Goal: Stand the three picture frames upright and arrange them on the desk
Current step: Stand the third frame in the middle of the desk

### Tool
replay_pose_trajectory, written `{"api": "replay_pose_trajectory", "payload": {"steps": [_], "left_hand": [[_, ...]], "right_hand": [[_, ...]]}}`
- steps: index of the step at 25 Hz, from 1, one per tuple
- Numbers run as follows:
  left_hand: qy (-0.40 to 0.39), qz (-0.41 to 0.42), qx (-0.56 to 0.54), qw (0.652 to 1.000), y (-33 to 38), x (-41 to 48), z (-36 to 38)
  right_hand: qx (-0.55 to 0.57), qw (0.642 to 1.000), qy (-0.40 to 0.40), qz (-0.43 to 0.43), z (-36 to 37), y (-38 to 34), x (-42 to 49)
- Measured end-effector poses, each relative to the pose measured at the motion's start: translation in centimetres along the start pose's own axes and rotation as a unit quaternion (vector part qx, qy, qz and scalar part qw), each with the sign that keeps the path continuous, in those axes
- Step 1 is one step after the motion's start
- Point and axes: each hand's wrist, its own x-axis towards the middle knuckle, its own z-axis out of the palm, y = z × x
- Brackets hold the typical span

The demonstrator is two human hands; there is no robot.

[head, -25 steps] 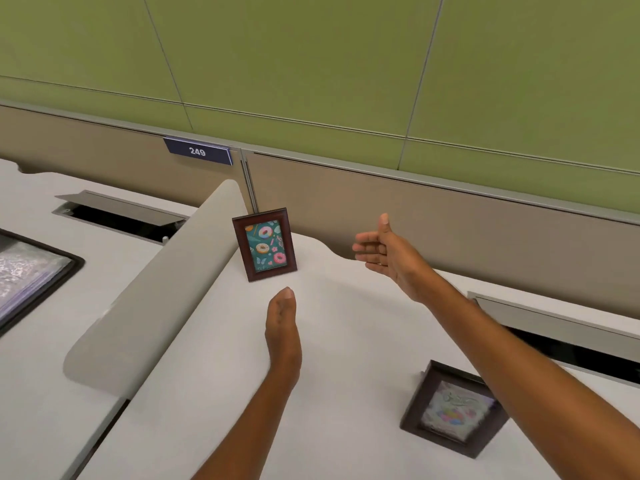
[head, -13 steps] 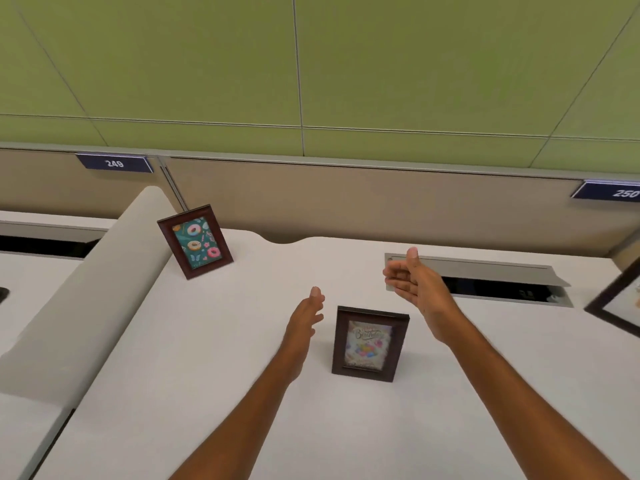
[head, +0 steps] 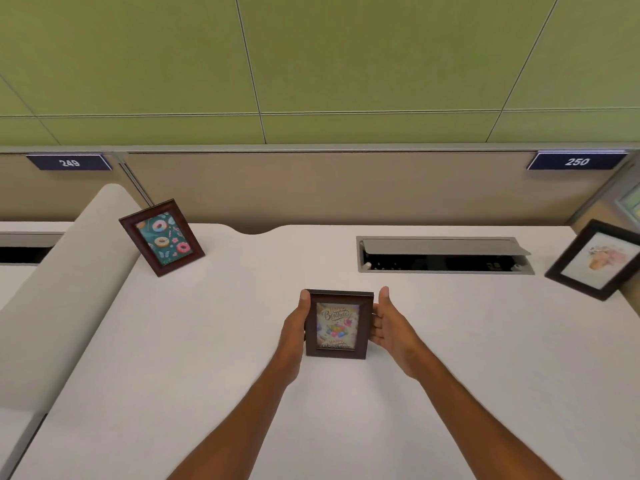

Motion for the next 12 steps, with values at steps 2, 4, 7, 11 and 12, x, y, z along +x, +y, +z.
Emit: {"api": "replay_pose_trajectory", "payload": {"steps": [2, 4, 7, 11, 12], "left_hand": [[0.011, -0.001, -0.005, 1.0, -0.5, 0.6, 0.0], [0.015, -0.006, -0.004, 1.0, -0.7, 0.9, 0.0], [0.016, -0.016, -0.007, 1.0, -0.6, 1.1, 0.0], [0.018, -0.022, -0.013, 1.0, -0.6, 1.6, 0.2], [0.019, -0.024, -0.011, 0.999, -0.5, 1.8, 0.3]], "right_hand": [[0.0, 1.0, 0.004, -0.002, 0.3, -0.1, 0.3], [-0.007, 1.0, 0.009, -0.004, 0.4, -0.3, 0.6], [-0.009, 1.0, 0.003, -0.003, 0.7, -0.3, 0.8], [0.0, 1.0, 0.011, -0.003, 0.7, -0.2, 1.4], [0.0, 1.0, 0.012, -0.005, 0.7, -0.3, 1.7]]}}
